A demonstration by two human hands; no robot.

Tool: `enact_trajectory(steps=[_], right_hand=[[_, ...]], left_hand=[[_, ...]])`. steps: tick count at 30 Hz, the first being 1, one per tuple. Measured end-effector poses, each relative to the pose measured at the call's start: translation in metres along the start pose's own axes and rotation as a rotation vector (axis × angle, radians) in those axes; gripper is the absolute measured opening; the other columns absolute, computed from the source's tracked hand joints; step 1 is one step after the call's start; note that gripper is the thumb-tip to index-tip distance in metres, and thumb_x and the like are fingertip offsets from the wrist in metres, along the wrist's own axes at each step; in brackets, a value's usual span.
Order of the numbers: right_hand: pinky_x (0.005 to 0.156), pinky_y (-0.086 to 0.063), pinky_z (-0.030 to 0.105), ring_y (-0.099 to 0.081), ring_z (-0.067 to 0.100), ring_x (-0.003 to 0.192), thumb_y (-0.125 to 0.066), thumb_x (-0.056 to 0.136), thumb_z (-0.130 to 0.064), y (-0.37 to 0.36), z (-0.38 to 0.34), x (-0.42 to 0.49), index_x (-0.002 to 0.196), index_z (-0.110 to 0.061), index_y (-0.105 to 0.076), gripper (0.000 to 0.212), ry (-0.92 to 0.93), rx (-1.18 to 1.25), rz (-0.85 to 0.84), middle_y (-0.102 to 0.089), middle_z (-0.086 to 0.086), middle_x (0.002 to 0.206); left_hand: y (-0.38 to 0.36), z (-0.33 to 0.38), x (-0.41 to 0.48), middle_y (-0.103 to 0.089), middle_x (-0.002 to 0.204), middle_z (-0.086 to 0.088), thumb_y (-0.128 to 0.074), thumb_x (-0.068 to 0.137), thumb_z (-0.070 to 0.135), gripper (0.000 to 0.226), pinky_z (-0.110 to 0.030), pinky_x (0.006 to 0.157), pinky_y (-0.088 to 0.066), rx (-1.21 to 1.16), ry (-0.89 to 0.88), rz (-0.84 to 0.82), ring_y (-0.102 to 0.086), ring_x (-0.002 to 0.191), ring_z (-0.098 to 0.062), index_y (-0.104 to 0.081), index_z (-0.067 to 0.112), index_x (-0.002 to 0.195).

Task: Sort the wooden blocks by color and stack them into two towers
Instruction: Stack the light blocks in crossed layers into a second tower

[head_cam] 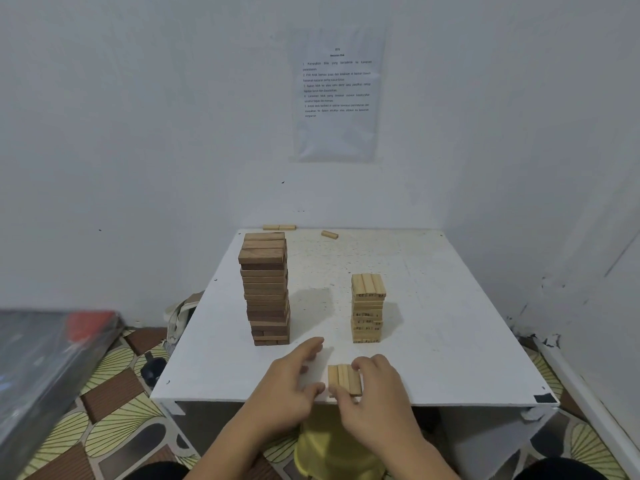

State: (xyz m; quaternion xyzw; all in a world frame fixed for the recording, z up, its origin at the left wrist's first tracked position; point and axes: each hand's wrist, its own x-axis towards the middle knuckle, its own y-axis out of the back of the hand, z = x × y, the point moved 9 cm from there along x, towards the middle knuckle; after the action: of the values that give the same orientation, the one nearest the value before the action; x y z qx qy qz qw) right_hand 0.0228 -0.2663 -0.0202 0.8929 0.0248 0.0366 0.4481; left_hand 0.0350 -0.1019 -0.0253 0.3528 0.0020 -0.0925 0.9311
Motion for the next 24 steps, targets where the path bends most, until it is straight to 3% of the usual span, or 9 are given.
enact_trajectory(steps=[2,6,11,14,17,21,24], right_hand=[[0.089,-0.041,0.025,-0.044,0.014,0.106,-0.058,0.087,-0.064,-0.004,-0.008,0.000,0.117,-0.027,-0.050,0.049,-0.026,-0.078,0.014,-0.042,-0.006,0.110],[0.091,-0.042,0.024,-0.043,0.014,0.107,-0.057,0.089,-0.050,-0.004,-0.018,0.005,0.118,-0.027,-0.052,0.037,0.017,-0.122,-0.029,-0.043,-0.007,0.112],[0.104,-0.029,0.037,-0.033,0.010,0.122,-0.055,0.091,-0.041,-0.003,-0.005,0.014,0.139,-0.042,-0.054,0.048,0.247,-0.189,-0.265,-0.045,-0.026,0.132],[0.112,-0.028,0.034,-0.031,0.006,0.127,-0.058,0.095,-0.040,0.001,0.001,0.014,0.144,-0.044,-0.051,0.050,0.301,-0.106,-0.297,-0.044,-0.030,0.140],[0.121,-0.025,0.035,-0.025,0.002,0.139,-0.059,0.089,-0.051,0.003,0.011,0.006,0.154,-0.035,-0.038,0.070,0.245,-0.055,-0.209,-0.035,-0.025,0.153],[0.127,-0.002,0.032,0.000,0.011,0.156,-0.047,0.089,-0.058,-0.003,0.024,-0.007,0.164,-0.025,-0.009,0.090,0.120,-0.187,-0.103,-0.005,-0.015,0.169],[0.125,0.008,0.034,0.012,0.017,0.157,-0.040,0.085,-0.050,-0.019,0.025,-0.013,0.164,-0.020,-0.007,0.091,0.090,-0.304,-0.073,0.009,-0.007,0.170]], left_hand=[[0.006,0.000,-0.002,-0.051,0.146,0.020,-0.068,0.097,0.019,0.065,-0.021,0.108,-0.043,0.012,0.004,0.028,-0.052,0.127,-0.005,-0.040,0.047,0.150],[0.010,0.000,-0.005,-0.051,0.145,0.023,-0.064,0.098,0.022,0.053,-0.019,0.113,-0.037,0.075,-0.030,0.028,-0.049,0.130,0.000,-0.049,0.041,0.146],[0.000,0.005,-0.006,-0.055,0.142,0.022,-0.068,0.095,0.026,0.047,-0.001,0.107,-0.023,0.184,-0.103,-0.018,-0.044,0.129,0.007,-0.057,0.038,0.140],[-0.010,0.012,-0.001,-0.053,0.148,0.019,-0.069,0.095,0.029,0.056,-0.014,0.114,-0.027,0.199,-0.117,-0.059,-0.044,0.137,-0.002,-0.052,0.035,0.147],[-0.016,0.019,0.000,-0.038,0.163,0.012,-0.064,0.099,0.035,0.066,-0.017,0.119,-0.018,0.202,-0.118,-0.061,-0.031,0.150,-0.009,-0.037,0.030,0.158],[-0.030,0.013,-0.012,0.017,0.168,0.009,-0.019,0.104,0.064,0.080,-0.034,0.128,0.007,0.460,-0.021,-0.021,0.018,0.157,-0.013,0.007,0.020,0.165],[-0.047,0.013,-0.019,0.029,0.165,0.005,0.026,0.078,0.073,0.101,-0.039,0.127,0.015,0.569,0.009,-0.014,0.029,0.153,-0.016,0.016,0.019,0.163]])
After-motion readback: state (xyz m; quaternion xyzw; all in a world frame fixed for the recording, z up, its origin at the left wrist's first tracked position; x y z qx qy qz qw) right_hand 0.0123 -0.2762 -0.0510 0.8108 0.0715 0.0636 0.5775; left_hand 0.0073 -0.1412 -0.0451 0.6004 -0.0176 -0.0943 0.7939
